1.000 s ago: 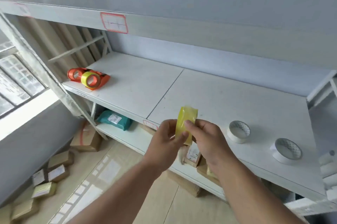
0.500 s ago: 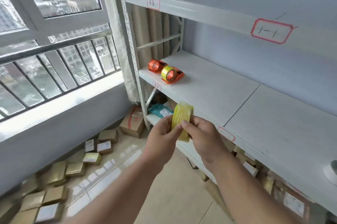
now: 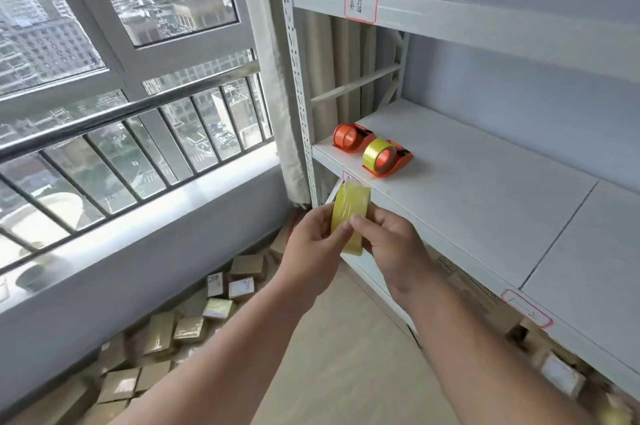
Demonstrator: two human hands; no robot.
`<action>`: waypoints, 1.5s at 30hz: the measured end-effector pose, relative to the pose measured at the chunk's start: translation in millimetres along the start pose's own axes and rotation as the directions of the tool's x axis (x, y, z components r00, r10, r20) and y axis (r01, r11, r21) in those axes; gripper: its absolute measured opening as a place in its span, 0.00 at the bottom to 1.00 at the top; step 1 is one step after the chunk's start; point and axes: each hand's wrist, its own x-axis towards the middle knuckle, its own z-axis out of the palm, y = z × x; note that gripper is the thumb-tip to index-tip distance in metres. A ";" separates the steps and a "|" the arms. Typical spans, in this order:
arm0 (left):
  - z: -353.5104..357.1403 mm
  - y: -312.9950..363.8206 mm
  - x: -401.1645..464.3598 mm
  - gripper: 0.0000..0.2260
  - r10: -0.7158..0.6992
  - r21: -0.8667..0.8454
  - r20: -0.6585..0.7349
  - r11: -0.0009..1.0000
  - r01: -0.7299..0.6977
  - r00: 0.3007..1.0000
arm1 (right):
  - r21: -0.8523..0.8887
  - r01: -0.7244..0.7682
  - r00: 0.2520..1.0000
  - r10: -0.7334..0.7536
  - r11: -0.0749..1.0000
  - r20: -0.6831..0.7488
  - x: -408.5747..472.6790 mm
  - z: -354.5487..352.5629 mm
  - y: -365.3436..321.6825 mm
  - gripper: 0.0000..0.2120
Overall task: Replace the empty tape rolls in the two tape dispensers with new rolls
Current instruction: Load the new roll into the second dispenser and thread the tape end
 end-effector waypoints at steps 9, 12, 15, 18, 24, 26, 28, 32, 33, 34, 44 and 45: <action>-91.4 -2.7 98.2 0.26 0.057 0.214 0.139 0.973 -0.086 0.989 | 0.121 -0.003 0.984 0.025 0.993 -0.176 90.1 92.9 9.7 0.17; -107.6 -3.6 126.3 0.27 0.088 0.303 0.121 0.945 -0.121 0.989 | 0.146 -0.003 0.977 0.034 0.989 -0.212 113.5 117.6 13.6 0.16; -120.7 1.8 162.5 0.28 0.132 0.410 0.123 0.896 -0.172 0.984 | 0.181 -0.058 0.969 0.099 0.982 -0.226 135.8 124.0 10.9 0.08; -131.8 12.7 209.6 0.29 0.118 0.508 0.240 0.831 -0.228 0.964 | 0.119 -0.121 0.939 0.153 0.985 -0.309 158.9 113.4 0.5 0.09; -132.5 43.4 281.5 0.28 0.071 0.629 0.466 0.674 -0.387 0.882 | -0.270 -0.137 0.773 -0.068 0.953 -0.631 208.6 80.0 -12.1 0.12; -130.1 55.1 298.9 0.29 0.057 0.639 0.557 0.608 -0.471 0.829 | -0.393 -0.094 0.834 -0.143 0.915 -0.532 222.9 76.2 -19.6 0.07; -127.3 64.6 316.7 0.30 0.044 0.621 0.645 0.551 -0.557 0.763 | -0.332 -0.058 0.938 -0.062 0.942 -0.340 240.7 71.0 -25.0 0.12; -122.9 71.0 358.6 0.29 0.010 0.560 0.751 0.520 -0.645 0.660 | -0.216 -0.126 0.969 0.073 0.968 -0.236 273.3 60.3 -23.6 0.10; -121.7 71.2 370.1 0.30 -0.016 0.554 0.766 0.524 -0.647 0.643 | -0.182 -0.148 0.964 0.100 0.972 -0.247 279.9 58.3 -21.9 0.10; -120.6 69.7 382.8 0.30 -0.034 0.546 0.777 0.533 -0.646 0.629 | -0.133 -0.164 0.958 0.126 0.977 -0.256 286.6 57.2 -19.5 0.10; -121.8 15.5 495.4 0.23 -0.046 0.465 0.614 0.827 -0.315 0.788 | 0.393 -0.055 0.794 0.278 0.918 -0.540 353.6 80.1 9.0 0.09; -120.2 13.5 500.5 0.23 -0.081 0.482 0.603 0.830 -0.281 0.794 | 0.426 -0.038 0.779 0.294 0.904 -0.553 358.1 79.0 9.8 0.09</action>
